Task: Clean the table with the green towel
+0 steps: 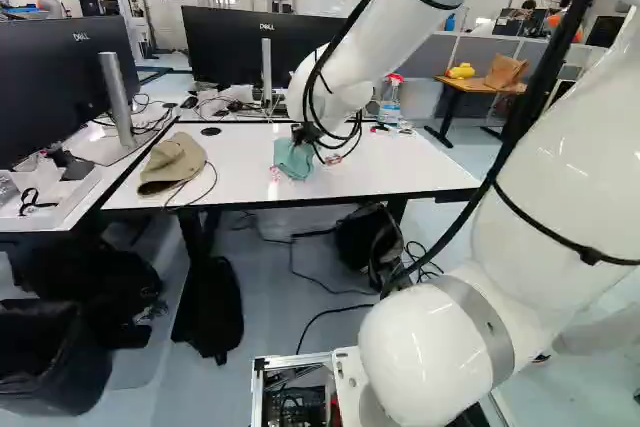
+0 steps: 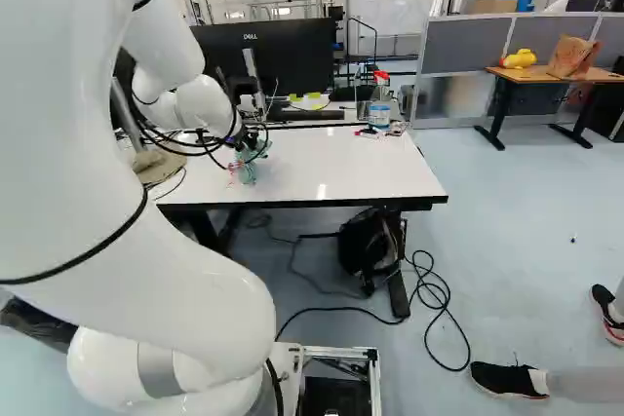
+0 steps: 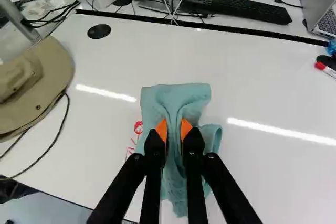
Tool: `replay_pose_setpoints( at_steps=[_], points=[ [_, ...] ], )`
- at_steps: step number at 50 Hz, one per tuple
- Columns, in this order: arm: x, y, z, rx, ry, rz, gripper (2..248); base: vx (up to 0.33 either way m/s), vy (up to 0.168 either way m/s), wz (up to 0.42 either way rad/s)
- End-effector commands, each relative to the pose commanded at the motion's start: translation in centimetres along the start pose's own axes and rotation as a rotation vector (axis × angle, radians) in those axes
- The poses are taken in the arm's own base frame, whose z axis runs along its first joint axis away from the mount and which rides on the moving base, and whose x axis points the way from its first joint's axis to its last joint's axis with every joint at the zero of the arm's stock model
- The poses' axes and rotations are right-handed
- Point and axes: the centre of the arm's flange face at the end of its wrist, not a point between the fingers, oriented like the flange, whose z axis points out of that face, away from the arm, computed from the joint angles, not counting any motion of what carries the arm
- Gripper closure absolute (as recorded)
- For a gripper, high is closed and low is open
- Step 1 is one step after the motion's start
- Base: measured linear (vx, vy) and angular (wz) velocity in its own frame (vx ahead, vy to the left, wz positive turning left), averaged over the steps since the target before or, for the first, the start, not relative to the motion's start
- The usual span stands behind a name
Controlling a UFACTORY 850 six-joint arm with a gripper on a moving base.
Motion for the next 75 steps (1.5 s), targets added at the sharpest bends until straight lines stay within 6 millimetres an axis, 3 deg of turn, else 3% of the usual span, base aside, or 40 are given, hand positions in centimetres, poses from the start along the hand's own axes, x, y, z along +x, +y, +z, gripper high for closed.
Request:
replay_pose_setpoints(
  at_steps=[25, 40, 75],
  points=[
    [-2.9, -2.0, -2.9, 0.039, 0.007, -0.034, 200, 0.0, 0.0, 0.0],
    [-3.0, -2.1, -3.0, 0.039, 0.007, -0.035, 200, 0.0, 0.0, 0.0],
    [-4.6, -2.1, 0.2, 0.038, -0.079, -0.036, 200, 0.0, 0.0, 0.0]
  ],
)
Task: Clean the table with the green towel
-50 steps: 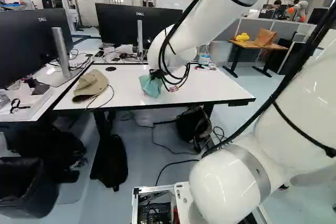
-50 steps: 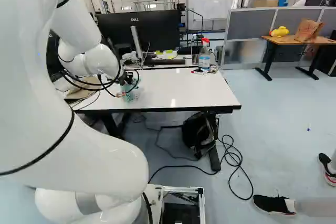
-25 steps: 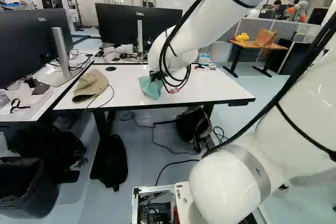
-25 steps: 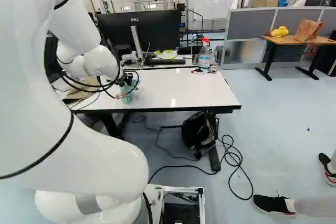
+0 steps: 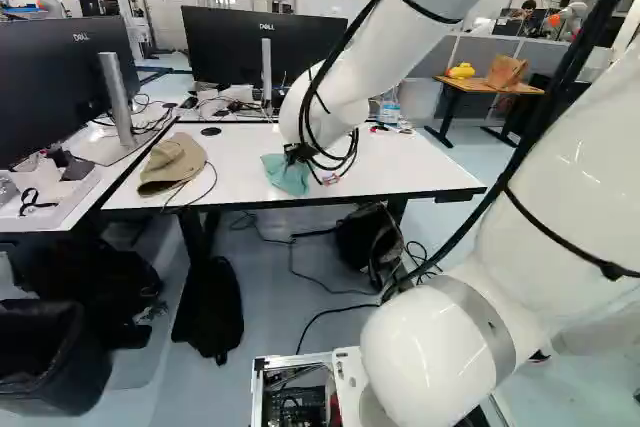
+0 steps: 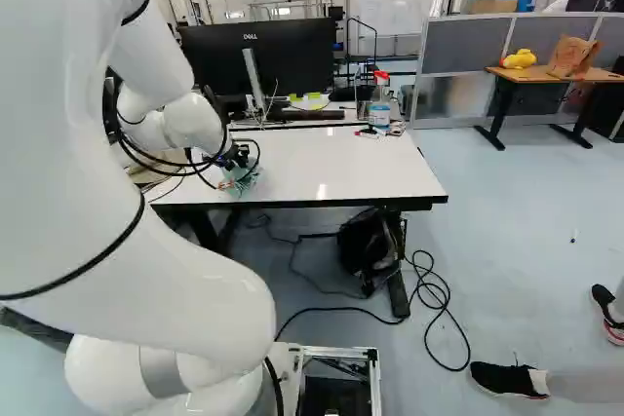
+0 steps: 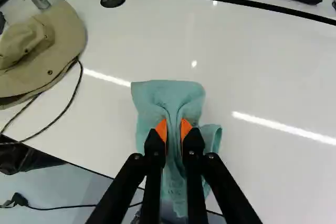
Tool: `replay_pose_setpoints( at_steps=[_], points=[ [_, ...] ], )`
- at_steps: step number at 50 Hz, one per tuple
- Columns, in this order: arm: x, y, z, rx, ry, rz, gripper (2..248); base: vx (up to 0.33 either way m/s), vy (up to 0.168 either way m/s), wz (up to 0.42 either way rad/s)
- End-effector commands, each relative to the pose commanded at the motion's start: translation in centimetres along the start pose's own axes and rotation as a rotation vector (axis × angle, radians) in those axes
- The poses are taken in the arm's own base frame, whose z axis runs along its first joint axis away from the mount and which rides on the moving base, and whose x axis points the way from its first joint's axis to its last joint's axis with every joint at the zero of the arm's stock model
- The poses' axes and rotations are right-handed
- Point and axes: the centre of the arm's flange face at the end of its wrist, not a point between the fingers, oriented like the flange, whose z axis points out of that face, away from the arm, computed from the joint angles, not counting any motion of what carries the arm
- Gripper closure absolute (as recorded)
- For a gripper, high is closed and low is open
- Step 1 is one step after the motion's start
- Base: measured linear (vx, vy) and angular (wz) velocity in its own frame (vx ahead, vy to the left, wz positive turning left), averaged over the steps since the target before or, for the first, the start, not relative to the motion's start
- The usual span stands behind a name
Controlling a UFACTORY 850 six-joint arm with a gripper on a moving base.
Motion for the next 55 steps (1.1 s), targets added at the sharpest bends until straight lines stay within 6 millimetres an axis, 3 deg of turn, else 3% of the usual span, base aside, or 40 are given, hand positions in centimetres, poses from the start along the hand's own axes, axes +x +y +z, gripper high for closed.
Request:
replay_pose_setpoints(
  at_steps=[16, 55],
  points=[
    [-0.7, 0.0, 1.8, 0.0, -0.044, 0.0, 200, 0.0, 0.0, 0.0],
    [-1.3, 0.0, 1.7, 0.0, -0.114, 0.0, 200, 0.0, 0.0, 0.0]
  ],
)
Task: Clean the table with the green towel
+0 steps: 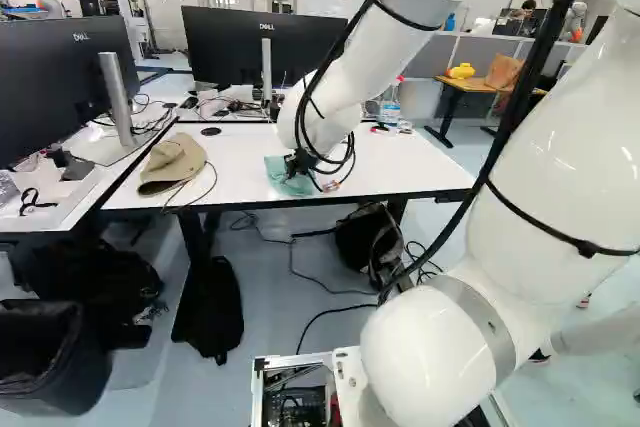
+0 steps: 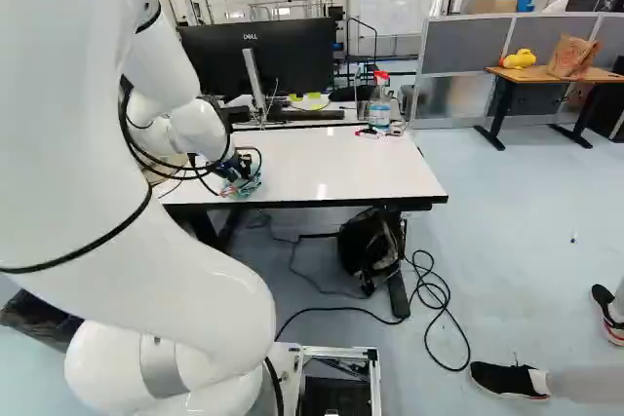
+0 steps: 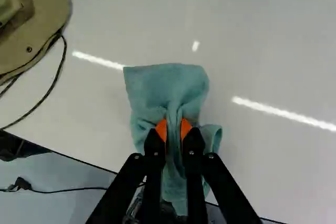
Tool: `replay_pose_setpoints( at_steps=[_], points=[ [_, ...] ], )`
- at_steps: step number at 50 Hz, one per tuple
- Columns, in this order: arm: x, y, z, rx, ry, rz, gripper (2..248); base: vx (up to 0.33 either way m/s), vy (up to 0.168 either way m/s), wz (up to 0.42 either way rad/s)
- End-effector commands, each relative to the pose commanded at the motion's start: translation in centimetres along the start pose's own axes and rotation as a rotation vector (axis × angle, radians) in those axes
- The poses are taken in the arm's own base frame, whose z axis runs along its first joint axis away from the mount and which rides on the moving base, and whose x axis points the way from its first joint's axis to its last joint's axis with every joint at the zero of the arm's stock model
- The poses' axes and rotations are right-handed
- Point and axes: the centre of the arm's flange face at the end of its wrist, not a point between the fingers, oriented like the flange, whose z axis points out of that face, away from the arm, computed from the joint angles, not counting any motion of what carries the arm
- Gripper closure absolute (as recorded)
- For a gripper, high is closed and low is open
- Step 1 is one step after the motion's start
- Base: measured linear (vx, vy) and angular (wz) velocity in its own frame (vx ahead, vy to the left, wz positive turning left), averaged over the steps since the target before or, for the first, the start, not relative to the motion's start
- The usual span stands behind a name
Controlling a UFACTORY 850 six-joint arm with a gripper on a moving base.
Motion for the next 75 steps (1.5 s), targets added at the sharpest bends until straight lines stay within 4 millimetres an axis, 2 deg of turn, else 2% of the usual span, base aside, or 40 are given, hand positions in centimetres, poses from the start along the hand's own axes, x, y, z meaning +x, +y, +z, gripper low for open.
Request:
replay_pose_setpoints(
  at_steps=[10, 27, 44, 58, 75],
  points=[
    [-0.2, 0.3, -0.1, -0.005, -0.004, 0.006, 200, 0.0, 0.0, 0.0],
    [-0.7, 2.7, -0.5, -0.041, -0.004, 0.054, 200, 0.0, 0.0, 0.0],
    [1.3, 4.2, 1.0, -0.059, -0.003, 0.078, 200, 0.0, 0.0, 0.0],
    [3.6, 3.8, 2.7, -0.05, 0.001, 0.066, 200, 0.0, 0.0, 0.0],
    [5.5, 1.7, 4.2, -0.022, 0.006, 0.029, 200, 0.0, 0.0, 0.0]
  ],
)
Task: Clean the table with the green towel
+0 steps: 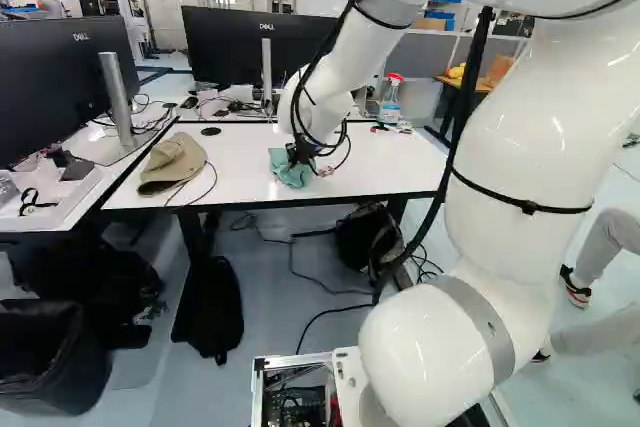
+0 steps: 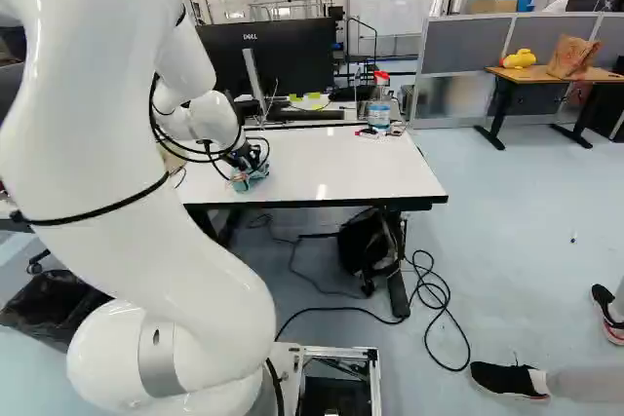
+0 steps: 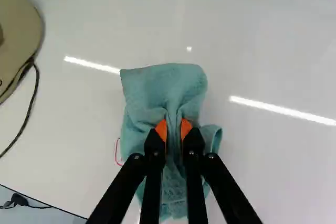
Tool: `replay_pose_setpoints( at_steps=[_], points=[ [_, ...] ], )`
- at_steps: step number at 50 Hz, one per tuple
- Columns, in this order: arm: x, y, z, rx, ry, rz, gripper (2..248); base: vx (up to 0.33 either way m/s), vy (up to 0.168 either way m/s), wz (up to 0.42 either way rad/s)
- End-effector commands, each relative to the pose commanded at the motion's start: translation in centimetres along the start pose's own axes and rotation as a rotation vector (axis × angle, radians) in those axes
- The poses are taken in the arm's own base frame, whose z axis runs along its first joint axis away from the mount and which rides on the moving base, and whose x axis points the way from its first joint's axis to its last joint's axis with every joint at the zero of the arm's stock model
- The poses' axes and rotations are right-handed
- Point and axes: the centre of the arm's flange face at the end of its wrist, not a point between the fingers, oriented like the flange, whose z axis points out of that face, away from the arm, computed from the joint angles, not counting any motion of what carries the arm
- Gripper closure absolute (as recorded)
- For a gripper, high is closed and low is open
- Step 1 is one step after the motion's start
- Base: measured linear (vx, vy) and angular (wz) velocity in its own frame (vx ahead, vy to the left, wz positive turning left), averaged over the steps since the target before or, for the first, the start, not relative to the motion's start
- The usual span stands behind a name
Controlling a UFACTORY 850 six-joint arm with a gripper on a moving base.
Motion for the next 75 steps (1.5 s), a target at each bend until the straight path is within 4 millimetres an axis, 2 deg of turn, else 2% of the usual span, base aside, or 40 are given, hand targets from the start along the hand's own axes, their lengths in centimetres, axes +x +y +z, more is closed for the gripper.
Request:
replay_pose_setpoints(
  at_steps=[24, 48, 61, 75],
  points=[
    [0.8, -3.9, 0.6, 0.049, 0.003, -0.064, 200, 0.0, 0.0, 0.0],
    [-1.2, -7.3, -1.0, 0.095, -0.002, -0.124, 200, 0.0, 0.0, 0.0],
    [-3.2, -7.7, -2.5, 0.105, -0.007, -0.138, 200, 0.0, 0.0, 0.0],
    [-4.9, -6.2, -3.7, 0.089, -0.01, -0.118, 200, 0.0, 0.0, 0.0]
  ],
)
